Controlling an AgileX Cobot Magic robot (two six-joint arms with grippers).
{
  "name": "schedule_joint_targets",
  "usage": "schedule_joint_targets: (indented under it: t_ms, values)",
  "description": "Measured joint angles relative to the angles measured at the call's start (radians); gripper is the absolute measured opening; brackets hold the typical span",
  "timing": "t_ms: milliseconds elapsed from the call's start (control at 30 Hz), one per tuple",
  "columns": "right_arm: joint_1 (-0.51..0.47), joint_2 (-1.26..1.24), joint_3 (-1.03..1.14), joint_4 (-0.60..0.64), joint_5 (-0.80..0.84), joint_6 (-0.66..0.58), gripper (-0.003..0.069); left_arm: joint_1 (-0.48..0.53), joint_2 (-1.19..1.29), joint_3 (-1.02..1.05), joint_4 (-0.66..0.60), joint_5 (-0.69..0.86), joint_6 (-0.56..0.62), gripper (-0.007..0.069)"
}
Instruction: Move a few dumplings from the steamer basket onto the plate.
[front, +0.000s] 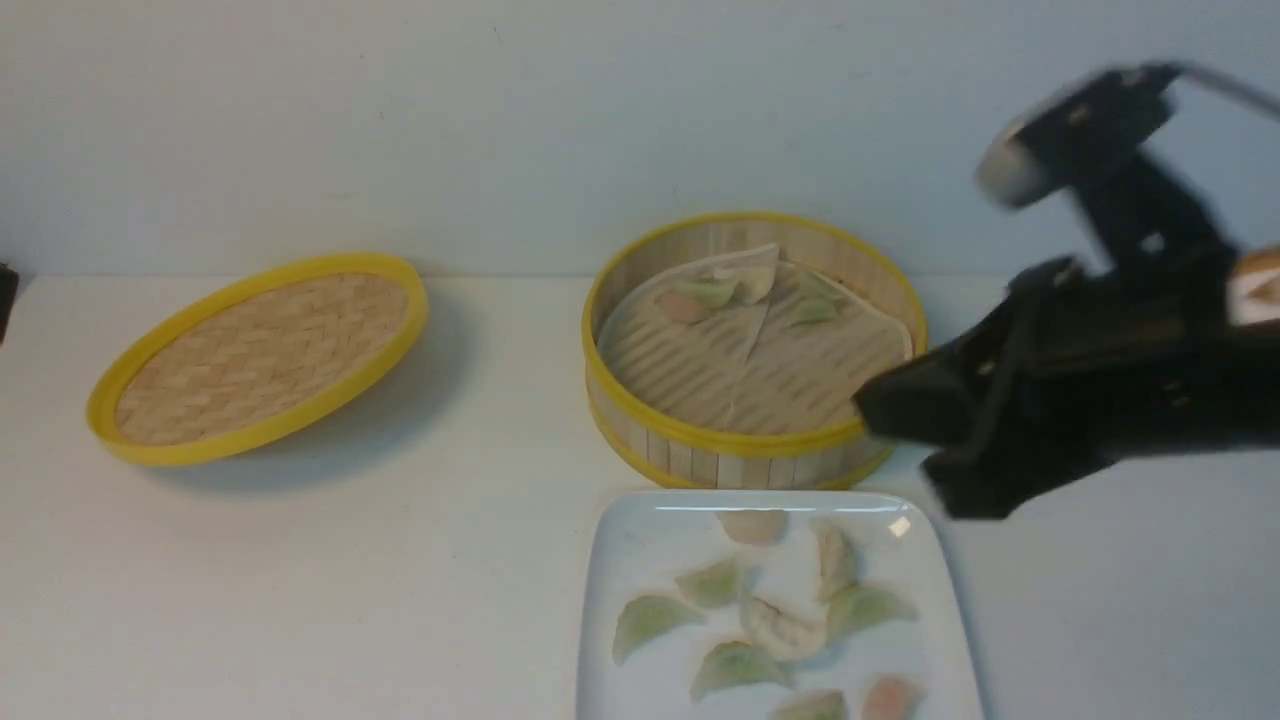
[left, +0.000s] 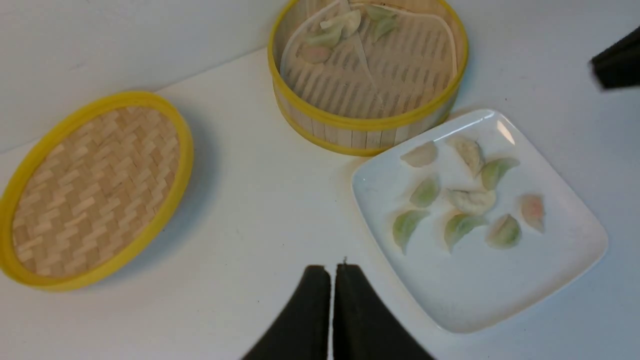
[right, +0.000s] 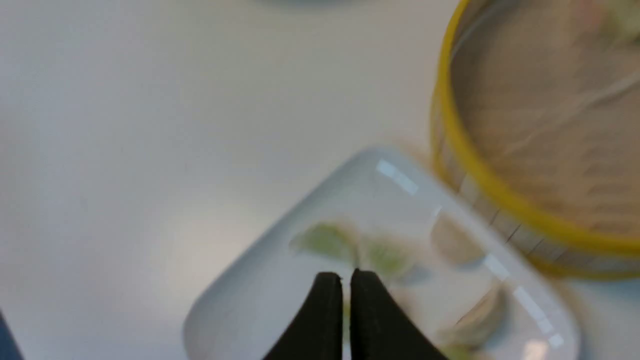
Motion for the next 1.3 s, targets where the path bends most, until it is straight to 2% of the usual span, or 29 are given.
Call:
schedule_joint_targets:
  t_ms: [133, 267, 367, 567, 700, 1000, 1167, 1300]
  values:
    - [0.0, -0.22, -0.023, -0.156, -0.027, 0.113, -0.0013, 0.0, 0.0, 0.001, 0.0, -0.036, 0.0, -0.0006]
    - [0.0, -0.452, -0.005, -0.324, -0.031, 0.289, -0.0013, 0.0, 0.0, 0.001, 0.0, -0.079, 0.0, -0.0006]
    - [0.0, -0.624, 0.056, -0.435, -0.031, 0.425, -0.0015, 0.0, 0.0, 0.001, 0.0, -0.118, 0.0, -0.0006]
    - [0.0, -0.881, 0.235, -0.576, -0.056, 0.598, -0.0015, 0.0, 0.004, 0.001, 0.0, -0.174, 0.0, -0.0006]
    - [0.0, -0.988, 0.331, -0.576, -0.09, 0.681, -0.0015, 0.0, 0.022, 0.001, 0.0, -0.176, 0.0, -0.0006]
    - [0.0, -1.031, 0.361, -0.544, -0.121, 0.706, -0.0015, 0.0, 0.021, 0.022, -0.005, -0.19, 0.031, -0.0006]
    - [0.0, -1.031, 0.363, -0.544, -0.121, 0.707, -0.0015, 0.0, -0.081, 0.174, -0.001, -0.304, 0.025, -0.0006]
    - [0.0, -1.031, 0.364, -0.543, -0.121, 0.709, -0.0015, 0.0, -0.22, 0.379, 0.001, -0.493, -0.033, -0.0006]
